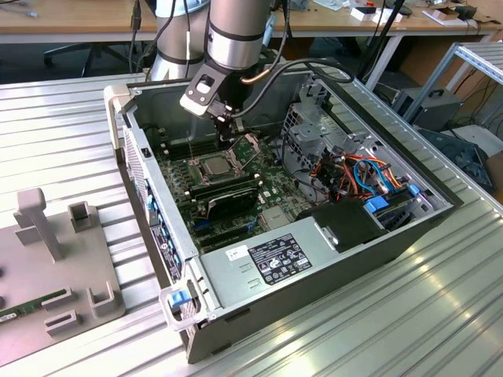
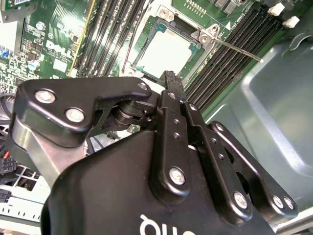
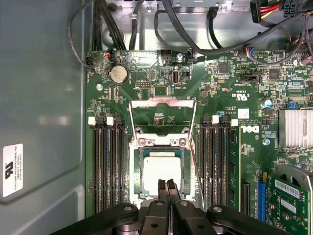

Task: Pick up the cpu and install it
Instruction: 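Close the cpu cover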

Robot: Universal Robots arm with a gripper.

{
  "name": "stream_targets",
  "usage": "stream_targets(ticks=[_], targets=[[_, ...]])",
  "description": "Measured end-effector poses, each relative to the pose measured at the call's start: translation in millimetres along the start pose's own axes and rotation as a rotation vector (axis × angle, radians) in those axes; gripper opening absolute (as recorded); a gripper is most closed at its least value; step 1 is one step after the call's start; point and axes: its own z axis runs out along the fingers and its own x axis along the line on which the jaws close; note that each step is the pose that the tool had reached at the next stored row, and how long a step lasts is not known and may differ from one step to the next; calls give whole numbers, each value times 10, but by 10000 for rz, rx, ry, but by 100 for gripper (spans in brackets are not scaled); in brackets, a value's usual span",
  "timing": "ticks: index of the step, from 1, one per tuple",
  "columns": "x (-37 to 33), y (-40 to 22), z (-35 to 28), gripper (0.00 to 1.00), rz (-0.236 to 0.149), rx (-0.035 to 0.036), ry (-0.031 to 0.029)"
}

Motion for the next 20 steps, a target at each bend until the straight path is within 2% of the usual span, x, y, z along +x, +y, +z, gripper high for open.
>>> stream_targets(ticks=[4,7,18,20], targets=[[0,25,1,11,-1,1,-1],[0,77,3,11,0,0,-1],[1,82,-24,11,-1,-1,0],[1,107,-24,11,-1,1,-2]])
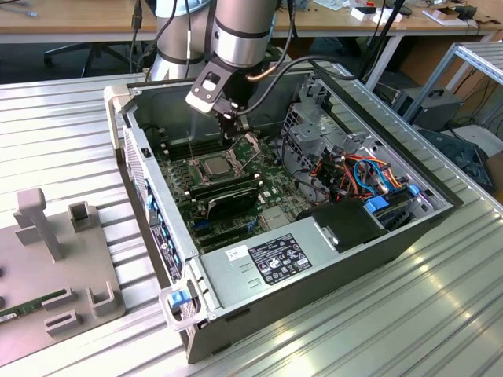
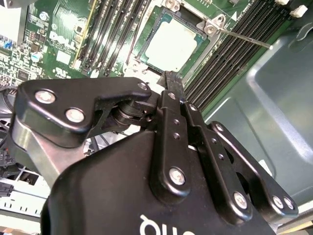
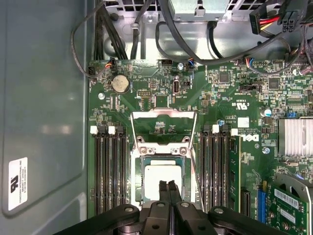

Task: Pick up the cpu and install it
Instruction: 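Close the cpu cover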

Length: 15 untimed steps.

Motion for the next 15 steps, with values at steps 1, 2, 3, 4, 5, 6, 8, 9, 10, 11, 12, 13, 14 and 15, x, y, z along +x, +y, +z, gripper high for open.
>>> stream_targets(ticks=[1,2,3,4,5,6,8,9,10,11,12,13,14,15], targets=[[0,27,2,11,0,0,1],[1,57,3,11,0,-1,1],[1,74,4,11,0,-1,1],[1,95,5,11,0,-1,2],[1,140,7,11,0,-1,2],[1,164,9,11,0,-1,2],[2,258,13,11,-1,-1,2],[2,286,15,11,1,-1,2],[3,310,16,11,1,-1,2],[3,356,18,11,0,-1,2],[3,389,19,11,0,-1,2],[3,422,21,11,1,-1,2],[4,491,24,11,-1,0,0],[5,534,26,11,1,0,1]])
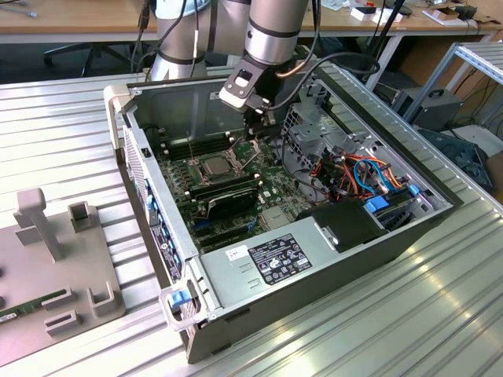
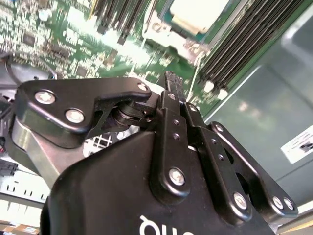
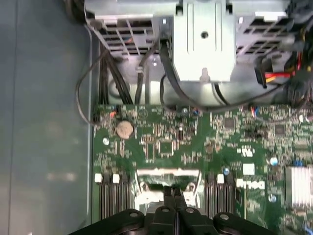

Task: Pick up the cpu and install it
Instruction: 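Close the cpu cover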

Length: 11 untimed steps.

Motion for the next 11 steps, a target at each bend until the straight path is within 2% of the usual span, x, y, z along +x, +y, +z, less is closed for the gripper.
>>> stream_targets(ticks=[7,11], targets=[[2,266,13,11,-1,-1,1],[2,279,14,11,0,-1,1]])
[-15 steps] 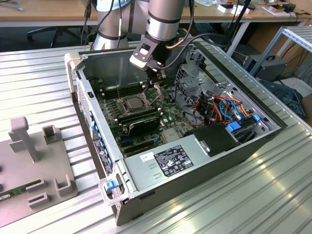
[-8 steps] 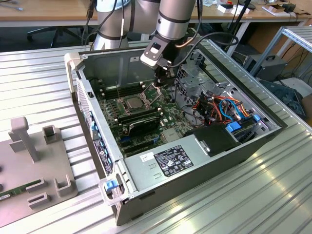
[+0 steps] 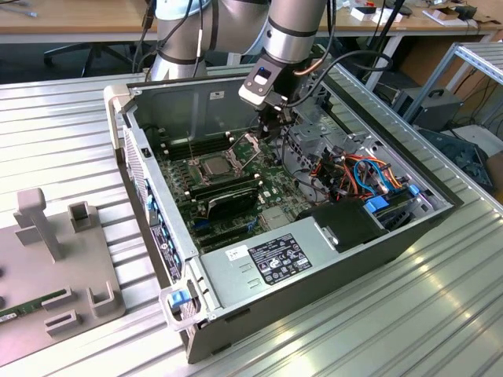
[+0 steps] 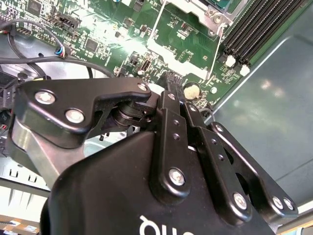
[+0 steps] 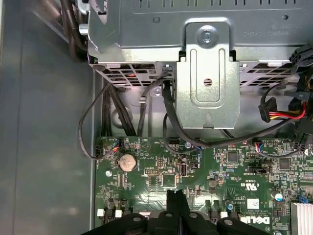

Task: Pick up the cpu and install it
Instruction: 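Close the cpu cover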

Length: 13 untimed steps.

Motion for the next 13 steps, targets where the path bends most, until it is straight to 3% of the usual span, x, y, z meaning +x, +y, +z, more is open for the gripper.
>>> stream_targets(ticks=[13], targets=[[-1,15,57,11,-1,0,0]])
